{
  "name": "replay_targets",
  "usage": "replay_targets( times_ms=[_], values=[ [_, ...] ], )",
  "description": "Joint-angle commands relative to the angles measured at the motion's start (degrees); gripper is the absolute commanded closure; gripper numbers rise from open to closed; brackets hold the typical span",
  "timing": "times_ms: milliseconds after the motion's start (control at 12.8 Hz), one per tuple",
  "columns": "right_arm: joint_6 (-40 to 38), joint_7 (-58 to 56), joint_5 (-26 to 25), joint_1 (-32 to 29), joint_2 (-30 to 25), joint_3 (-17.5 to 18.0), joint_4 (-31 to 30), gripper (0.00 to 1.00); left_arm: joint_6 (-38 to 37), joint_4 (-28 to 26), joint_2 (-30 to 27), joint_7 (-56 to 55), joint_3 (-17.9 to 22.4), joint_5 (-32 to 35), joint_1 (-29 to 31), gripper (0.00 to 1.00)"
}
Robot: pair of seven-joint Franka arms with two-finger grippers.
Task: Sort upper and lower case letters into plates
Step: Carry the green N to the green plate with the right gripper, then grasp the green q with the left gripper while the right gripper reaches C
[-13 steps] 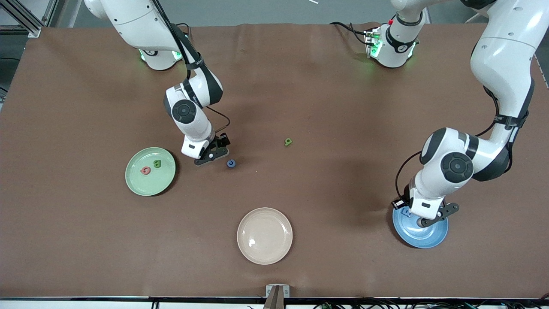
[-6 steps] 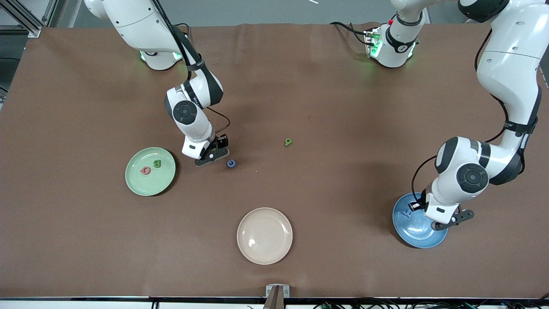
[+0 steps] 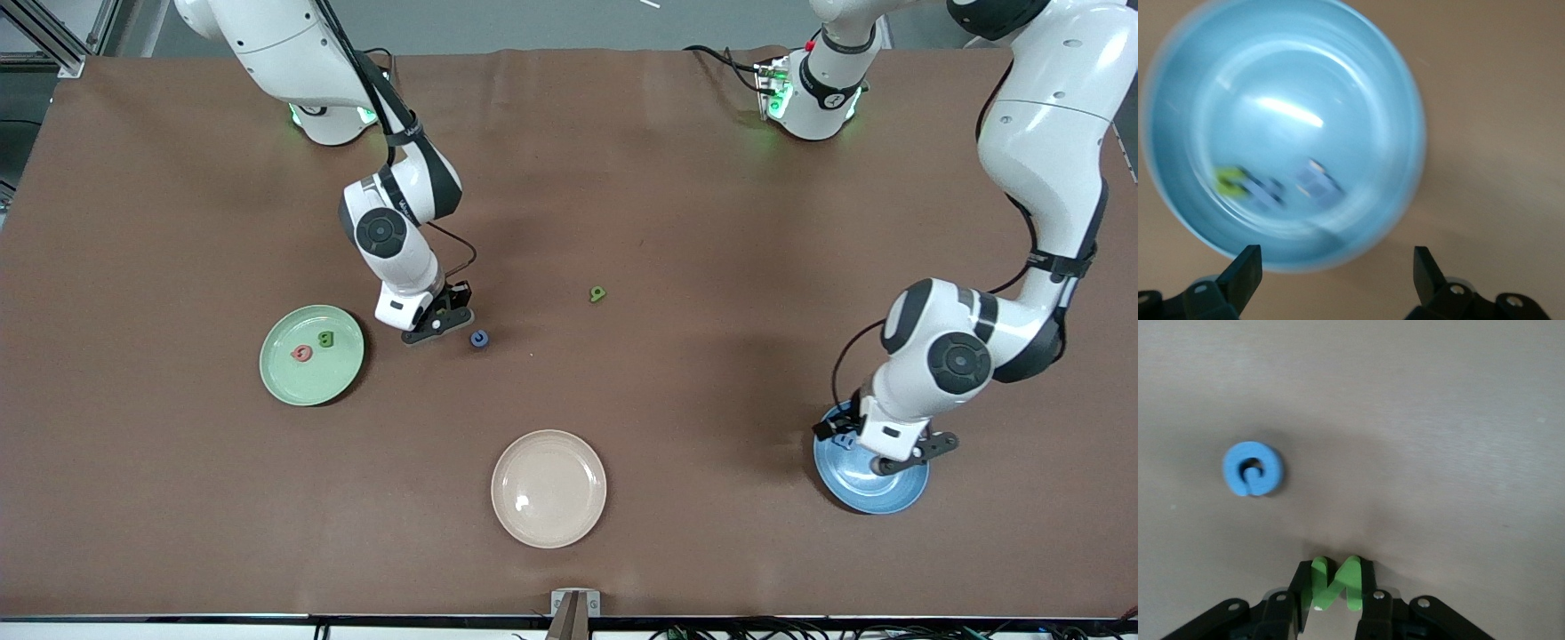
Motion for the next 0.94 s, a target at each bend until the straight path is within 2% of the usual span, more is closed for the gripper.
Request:
replay_targets(
  times_ms=[0, 78, 156, 312, 468, 624, 858],
  values=[
    [-15.2, -0.7, -0.5, -5.2, -1.9, -0.2, 8.8, 1.00, -2.5, -3.5, -1.7, -11.4, -6.5, -0.7, -1.7, 0.02],
    [-20.8, -1.2, -0.7, -8.2, -1.9, -0.2, 12.5, 1.00, -1.9, -5.2, -1.9, -16.1, -8.0, -0.3, -3.3, 0.09],
    [-23.0, -3.6, -0.9, -11.2, -1.9, -0.2, 14.3, 1.00, -1.6, -6.1, -2.0, -20.3, -8.6, -0.2, -5.8, 0.10],
    [-23.6, -12.9, -0.9, -17.8, -1.7, -0.1, 14.7, 1.00, -1.3, -7.5, -1.9, -29.3, -8.8, 1.2, -13.3, 0.10],
    [-23.3, -18.3, -0.9, -22.7, -1.2, -0.1, 14.5, 1.00, 2.5, -7.8, -0.5, -40.8, -8.7, 1.5, -18.4, 0.10],
    [-22.0, -19.1, -0.8, -24.8, 0.6, 0.0, 14.5, 1.00, 3.5, -8.2, 0.0, -49.8, -8.1, 1.9, -23.3, 0.11],
    [-17.2, -18.3, 0.2, -24.6, 4.3, 0.1, 14.0, 1.00, 7.2, -12.0, 0.4, -59.5, -7.8, 3.1, -24.9, 0.12]
  ],
)
